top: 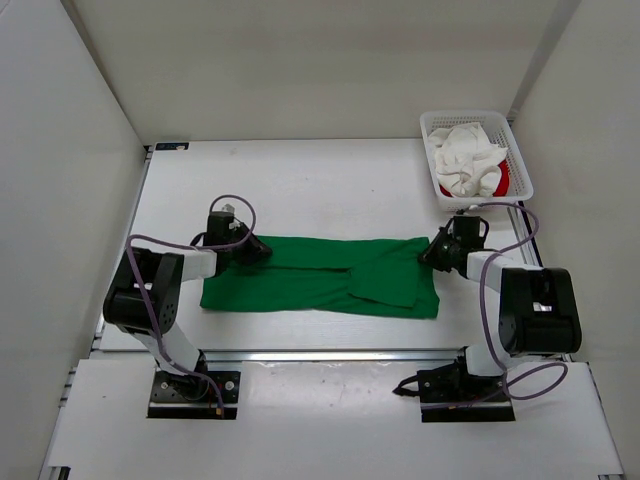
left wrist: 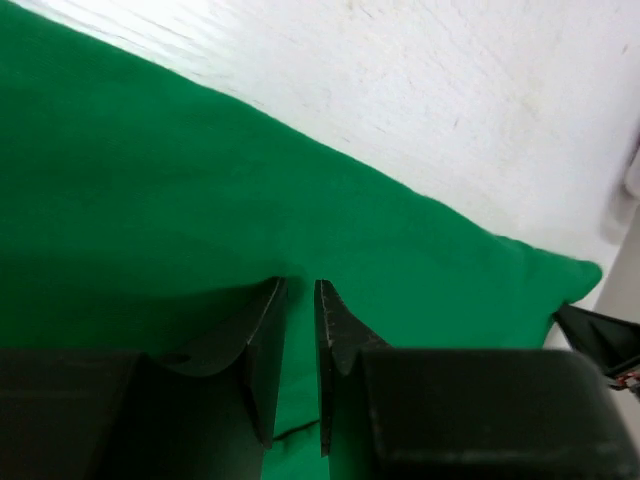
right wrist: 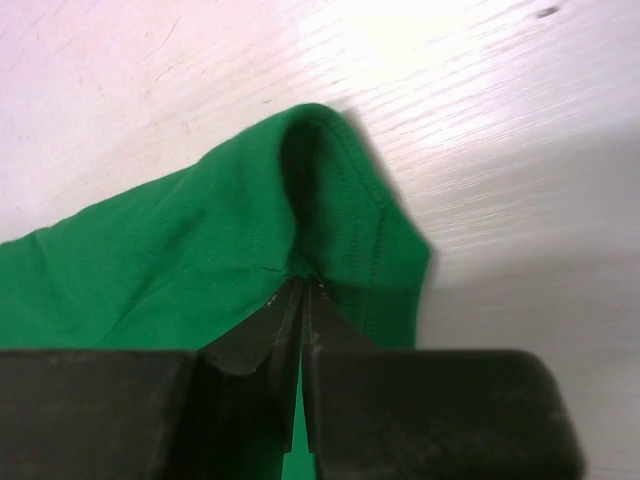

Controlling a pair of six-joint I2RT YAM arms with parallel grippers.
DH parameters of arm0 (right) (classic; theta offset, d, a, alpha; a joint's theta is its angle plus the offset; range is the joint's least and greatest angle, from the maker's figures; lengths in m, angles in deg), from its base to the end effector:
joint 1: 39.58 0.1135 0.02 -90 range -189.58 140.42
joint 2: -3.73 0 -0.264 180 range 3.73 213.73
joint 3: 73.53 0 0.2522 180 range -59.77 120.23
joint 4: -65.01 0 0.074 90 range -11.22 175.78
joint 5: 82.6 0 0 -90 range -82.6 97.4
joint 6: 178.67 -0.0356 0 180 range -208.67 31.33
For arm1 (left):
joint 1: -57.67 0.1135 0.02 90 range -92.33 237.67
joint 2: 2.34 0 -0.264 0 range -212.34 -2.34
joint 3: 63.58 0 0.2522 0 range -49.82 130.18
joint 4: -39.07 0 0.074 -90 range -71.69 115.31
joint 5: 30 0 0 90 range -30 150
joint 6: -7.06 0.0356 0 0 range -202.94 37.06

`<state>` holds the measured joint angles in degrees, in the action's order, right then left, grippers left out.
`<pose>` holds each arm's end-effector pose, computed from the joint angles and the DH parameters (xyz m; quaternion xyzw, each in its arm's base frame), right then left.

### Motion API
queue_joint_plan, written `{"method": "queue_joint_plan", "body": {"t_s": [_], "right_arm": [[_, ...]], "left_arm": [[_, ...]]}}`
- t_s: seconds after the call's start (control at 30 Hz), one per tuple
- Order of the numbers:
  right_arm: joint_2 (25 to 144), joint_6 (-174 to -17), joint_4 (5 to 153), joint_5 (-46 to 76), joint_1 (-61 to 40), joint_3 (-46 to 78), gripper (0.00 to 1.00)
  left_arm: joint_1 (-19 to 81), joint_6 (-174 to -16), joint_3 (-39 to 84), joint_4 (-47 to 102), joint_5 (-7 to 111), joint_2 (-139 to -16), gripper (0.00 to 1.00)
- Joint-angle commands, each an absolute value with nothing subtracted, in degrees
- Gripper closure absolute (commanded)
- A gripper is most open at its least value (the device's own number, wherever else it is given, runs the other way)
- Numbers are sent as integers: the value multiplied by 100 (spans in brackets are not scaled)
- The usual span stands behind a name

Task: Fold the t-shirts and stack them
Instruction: Fold the other side of the tshirt into a rectangle, then rotate the tshirt 90 degrees

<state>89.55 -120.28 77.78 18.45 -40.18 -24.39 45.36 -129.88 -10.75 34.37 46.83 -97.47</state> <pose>0.2739 0.0040 0.1434 0.2269 0.9063 0.1792 0.3082 0.2955 -0.0728 0.1272 -0.2350 0.8949 -0.2727 0.2637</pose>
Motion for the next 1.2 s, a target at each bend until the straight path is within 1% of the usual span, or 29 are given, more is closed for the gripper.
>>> {"method": "queue_joint_plan", "body": {"t_s": [0.0, 0.03, 0.07, 0.1, 0.17, 0.2, 0.23, 0.3, 0.33, 0.37, 0.4, 0.43, 0.5, 0.53, 0.67, 0.7, 0.77, 0.8, 0.87, 0.9, 0.93, 0.97, 1.0, 1.03, 1.07, 1.1, 1.13, 1.17], "right_arm": [[8812, -12110, 7683, 1559, -4125, -2391, 98], [8758, -12101, 7789, 1427, -4099, -2356, 98], [8662, -12093, 7833, 1399, -4038, -2277, 98], [8548, -12084, 7860, 1303, -4011, -2259, 96], [8206, -12075, 8034, 1249, -3862, -2198, 89], [8091, -12040, 8088, 1232, -3705, -2137, 82], [7994, -11996, 8176, 1136, -3633, -2110, 78], [7783, -12013, 8343, 969, -3161, -2075, 77], [7756, -12005, 8352, 986, -2906, -2153, 77], [7721, -12048, 8352, 1021, -2755, -2197, 80], [7738, -12136, 8230, 1134, -2510, -2311, 86], [7773, -12180, 8168, 1179, -2255, -2442, 88], [7974, -12277, 8142, 1039, -1895, -2549, 98], [8184, -12312, 8098, 1004, -1797, -2584, 100], [8906, -12234, 7984, 1232, -1734, -2269, 100], [9238, -12224, 8035, 1293, -1769, -2111, 100], [10019, -12041, 8088, 1363, -1935, -1437, 100], [10189, -11979, 8202, 1433, -1980, -1172, 100], [11213, -11742, 8448, 1557, -2120, 168, 100], [11488, -11628, 8701, 1609, -2156, 1124, 100], [12065, -11592, 9113, 1766, -2226, 1673, 100], [12698, -11444, 9343, 1846, -2252, 2836, 100], [13339, -11268, 9981, 2039, -2235, 4187, 99], [13676, -11066, 10596, 2093, -2174, 5610, 99], [14263, -10995, 11298, 2198, -2139, 6364, 100], [14825, -10829, 11653, 2181, -2043, 7912, 100], [15127, -10766, 12222, 2112, -1946, 9563, 100], [15461, -10774, 12376, 2233, -1902, 10223, 96]], "left_arm": [[4870, -13251, -1448, 3884, 4295, -9550, 70], [4984, -13330, -1501, 3920, 4303, -9533, 71], [5020, -13339, -1563, 3964, 4295, -9445, 70], [5090, -13409, -1589, 3947, 4303, -9366, 70], [5196, -13445, -1607, 3946, 4251, -9217, 70], [5161, -13427, -1555, 3894, 4268, -9059, 70], [5083, -13392, -1537, 3850, 4303, -8901, 69], [4767, -13165, -1423, 3614, 4495, -8568, 67], [4670, -13068, -1318, 3534, 4688, -8383, 65], [4408, -12849, -1230, 3281, 4821, -8303, 65], [4161, -12664, -1081, 3096, 5013, -8215, 64], [4072, -12584, -993, 2989, 5094, -8136, 64], [3651, -12356, -887, 2849, 5121, -8100, 64], [3449, -12294, -860, 2778, 5173, -8135, 65], [2990, -12293, -1044, 2857, 5121, -8100, 65], [2903, -12285, -1079, 2865, 5112, -8082, 65], [2850, -12302, -1211, 2944, 4981, -8030, 65], [2841, -12293, -1229, 2962, 4954, -8012, 65], [2867, -12259, -1317, 2875, 4883, -7898, 65], [2893, -12249, -1300, 2848, 4866, -7845, 65], [2893, -12197, -1317, 2752, 4892, -7775, 65], [2919, -12197, -1308, 2647, 4883, -7705, 66], [2911, -12144, -1326, 2533, 4918, -7583, 65], [2946, -12100, -1335, 2392, 4997, -7442, 65], [2972, -12056, -1369, 2269, 4998, -7423, 65], [2981, -12056, -1466, 2198, 5032, -7293, 64], [3025, -12065, -1545, 2171, 5033, -7222, 64], [3034, -12039, -1589, 2136, 5042, -7195, 64]]}}
